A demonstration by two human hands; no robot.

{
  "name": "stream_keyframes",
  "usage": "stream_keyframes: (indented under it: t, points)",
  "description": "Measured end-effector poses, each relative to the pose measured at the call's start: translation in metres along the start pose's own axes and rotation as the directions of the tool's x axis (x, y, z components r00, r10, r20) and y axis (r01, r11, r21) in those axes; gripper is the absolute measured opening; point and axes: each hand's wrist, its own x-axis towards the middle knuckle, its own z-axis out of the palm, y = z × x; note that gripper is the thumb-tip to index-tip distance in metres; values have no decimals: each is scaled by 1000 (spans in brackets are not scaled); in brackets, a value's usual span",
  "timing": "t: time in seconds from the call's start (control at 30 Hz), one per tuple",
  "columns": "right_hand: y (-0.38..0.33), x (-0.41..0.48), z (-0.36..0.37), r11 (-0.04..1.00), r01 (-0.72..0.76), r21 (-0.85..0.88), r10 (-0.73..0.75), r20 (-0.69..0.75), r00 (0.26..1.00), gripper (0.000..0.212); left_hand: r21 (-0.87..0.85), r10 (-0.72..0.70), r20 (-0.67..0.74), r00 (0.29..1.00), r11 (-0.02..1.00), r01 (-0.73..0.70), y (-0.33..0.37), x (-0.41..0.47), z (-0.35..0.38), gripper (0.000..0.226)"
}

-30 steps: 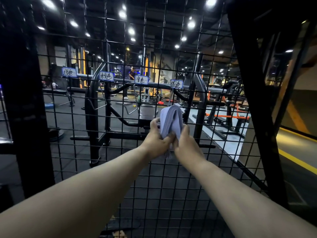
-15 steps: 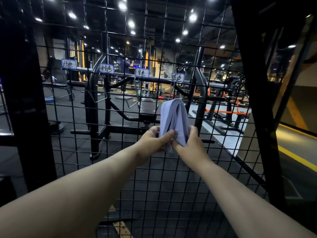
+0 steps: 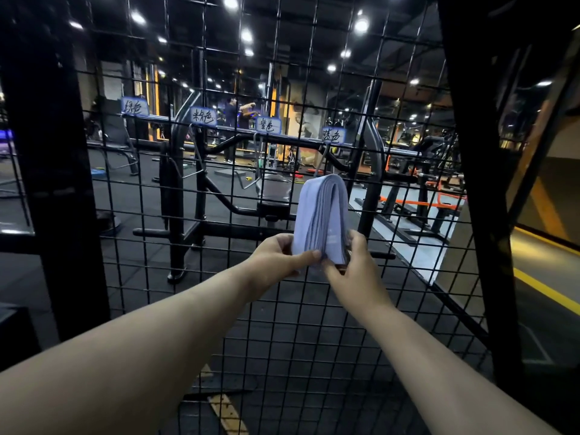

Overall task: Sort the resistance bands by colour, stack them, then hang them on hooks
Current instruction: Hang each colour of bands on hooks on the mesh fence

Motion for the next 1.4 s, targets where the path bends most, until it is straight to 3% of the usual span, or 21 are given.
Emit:
stream_keyframes:
  t: [0.2,0.47,0.73,0.93,1.17,1.3,1.4]
  points:
    - [2,0,-1,999,30,-13,-29,21,999,57,69,26,4,1000,997,-26,-4,6,1,42]
    - [1,2,-8,996,72,-60,-67,78,995,50,131,41,-15,999,991,-39,-6,7,1,22]
    - [5,1,-10,978,135,-160,-127,59,990,41,107,65,45,997,992,-69,-7,15,9,62]
    - [5,2,-12,951,157,-265,-154,33,988,26,207,61,-8,998,977,-58,-4,17,11,41]
    - [-1,-1,-3,916,127,-381,-140,-6,990,23,-8,-12,75,997,1000,13,6,8,14,41]
    - [-2,-1,-4,916,136,-378,-138,22,990,19,98,91,180,979,989,-110,6,7,12,29]
    - [-1,-2,-5,915,145,-376,-157,-1,988,23,141,103,153,983,982,-125,5,6,11,25]
